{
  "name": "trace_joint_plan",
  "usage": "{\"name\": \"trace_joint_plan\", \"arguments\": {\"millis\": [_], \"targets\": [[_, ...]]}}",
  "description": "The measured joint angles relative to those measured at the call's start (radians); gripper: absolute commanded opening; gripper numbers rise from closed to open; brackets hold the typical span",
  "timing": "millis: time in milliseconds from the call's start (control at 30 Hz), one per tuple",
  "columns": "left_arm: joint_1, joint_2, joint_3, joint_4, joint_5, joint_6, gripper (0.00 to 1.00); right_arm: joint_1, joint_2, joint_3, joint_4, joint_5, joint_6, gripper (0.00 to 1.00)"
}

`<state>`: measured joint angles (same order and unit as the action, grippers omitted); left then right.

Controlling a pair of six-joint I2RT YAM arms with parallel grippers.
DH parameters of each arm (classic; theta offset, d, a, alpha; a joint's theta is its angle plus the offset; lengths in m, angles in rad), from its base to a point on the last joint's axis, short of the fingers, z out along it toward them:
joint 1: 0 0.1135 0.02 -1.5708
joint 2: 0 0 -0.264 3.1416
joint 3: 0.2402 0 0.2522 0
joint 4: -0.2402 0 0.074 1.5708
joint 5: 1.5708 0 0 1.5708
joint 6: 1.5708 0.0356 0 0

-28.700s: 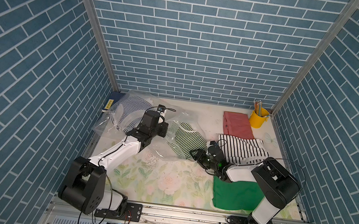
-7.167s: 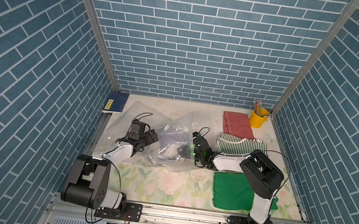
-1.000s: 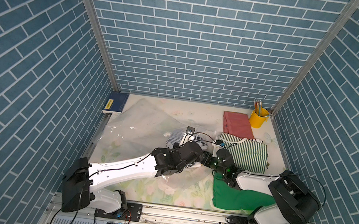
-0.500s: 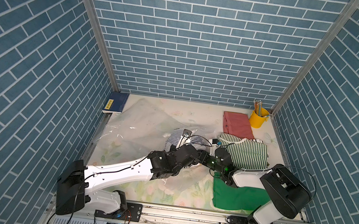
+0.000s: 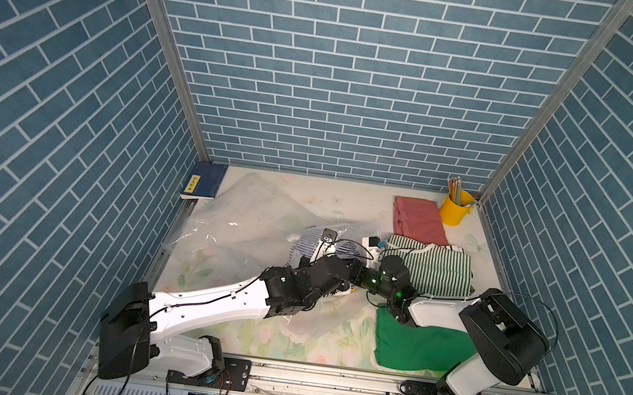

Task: Take the tank top out of the vacuum bag
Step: Take out the tank top from the vacuum bag.

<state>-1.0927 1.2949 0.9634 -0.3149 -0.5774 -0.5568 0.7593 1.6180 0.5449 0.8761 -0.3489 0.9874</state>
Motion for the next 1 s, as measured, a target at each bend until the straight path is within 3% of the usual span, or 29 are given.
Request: {"name": "trace_joint_plan", "arguments": {"millis": [200,400,633,900,967,1000], "targets": [[0.000,-0.006,-0.017,0.014,0.000,0.000,0.00,0.003,-0.054,-0.031,-0.098,0.072,0.001,0.62],[0.000,-0.061,-0.091,0.062,0.034,0.008,0.00,0.031,-0.149,-0.080,-0.246,0.114,0.001,0.65],[0.000,-0.157,-0.200,0.133,0.105,0.027,0.00,0.073,-0.154,-0.097,-0.340,0.118,0.001,0.67],[0.000,-0.127,-0.205,0.164,0.158,0.045,0.00,0.076,-0.048,-0.082,-0.240,0.074,0.018,0.43],[0.000,-0.127,-0.206,0.167,0.157,0.049,0.00,0.076,-0.029,-0.077,-0.176,0.049,0.027,0.33],[0.000,-0.127,-0.207,0.169,0.157,0.051,0.00,0.076,-0.025,-0.077,-0.145,0.040,0.034,0.22]]}}
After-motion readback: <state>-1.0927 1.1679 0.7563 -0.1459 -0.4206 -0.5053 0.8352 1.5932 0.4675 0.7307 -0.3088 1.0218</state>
